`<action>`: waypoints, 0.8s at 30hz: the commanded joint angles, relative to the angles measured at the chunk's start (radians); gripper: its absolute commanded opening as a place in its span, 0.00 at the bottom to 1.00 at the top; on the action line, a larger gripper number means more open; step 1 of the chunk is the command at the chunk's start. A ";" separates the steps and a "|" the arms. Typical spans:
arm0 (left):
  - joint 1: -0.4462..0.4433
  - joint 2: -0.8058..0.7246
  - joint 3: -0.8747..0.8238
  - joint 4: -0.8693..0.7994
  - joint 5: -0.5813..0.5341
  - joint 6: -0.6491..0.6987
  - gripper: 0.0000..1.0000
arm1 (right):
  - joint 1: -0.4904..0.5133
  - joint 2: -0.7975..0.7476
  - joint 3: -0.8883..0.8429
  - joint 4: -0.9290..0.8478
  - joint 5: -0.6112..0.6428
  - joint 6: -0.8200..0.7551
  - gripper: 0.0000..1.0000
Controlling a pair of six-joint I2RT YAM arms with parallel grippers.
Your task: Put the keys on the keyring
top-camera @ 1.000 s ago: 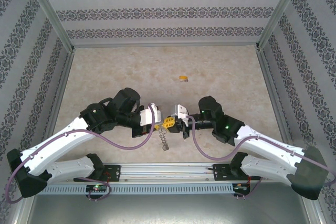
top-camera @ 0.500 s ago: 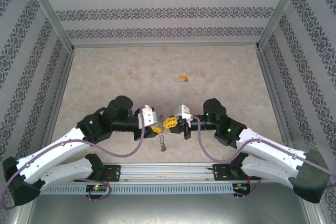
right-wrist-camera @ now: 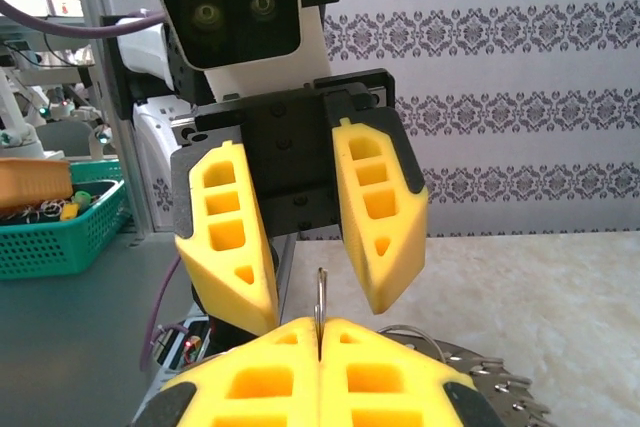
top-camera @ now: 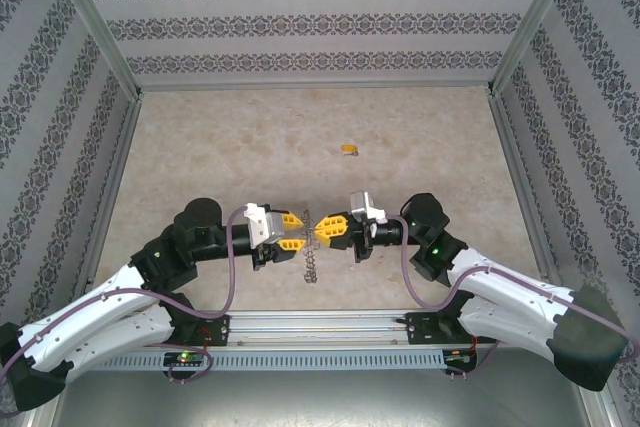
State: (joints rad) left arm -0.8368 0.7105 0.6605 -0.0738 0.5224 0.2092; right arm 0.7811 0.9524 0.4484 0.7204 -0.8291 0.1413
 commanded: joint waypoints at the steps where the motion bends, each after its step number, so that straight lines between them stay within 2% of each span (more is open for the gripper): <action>1: -0.002 -0.014 0.013 0.060 0.023 -0.022 0.37 | -0.003 -0.006 -0.015 0.111 -0.042 0.024 0.00; 11: -0.001 0.031 0.031 0.090 0.051 -0.023 0.35 | -0.002 0.018 -0.018 0.152 -0.054 0.024 0.00; 16: -0.002 0.029 0.032 0.109 0.062 -0.030 0.28 | -0.005 0.024 -0.030 0.171 -0.056 0.027 0.00; 24: 0.001 0.029 0.044 0.101 0.064 -0.025 0.23 | -0.006 0.023 -0.032 0.192 -0.058 0.033 0.00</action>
State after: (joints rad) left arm -0.8368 0.7464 0.6708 -0.0132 0.5613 0.1932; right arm 0.7807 0.9779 0.4171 0.8223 -0.8555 0.1600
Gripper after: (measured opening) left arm 0.237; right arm 0.059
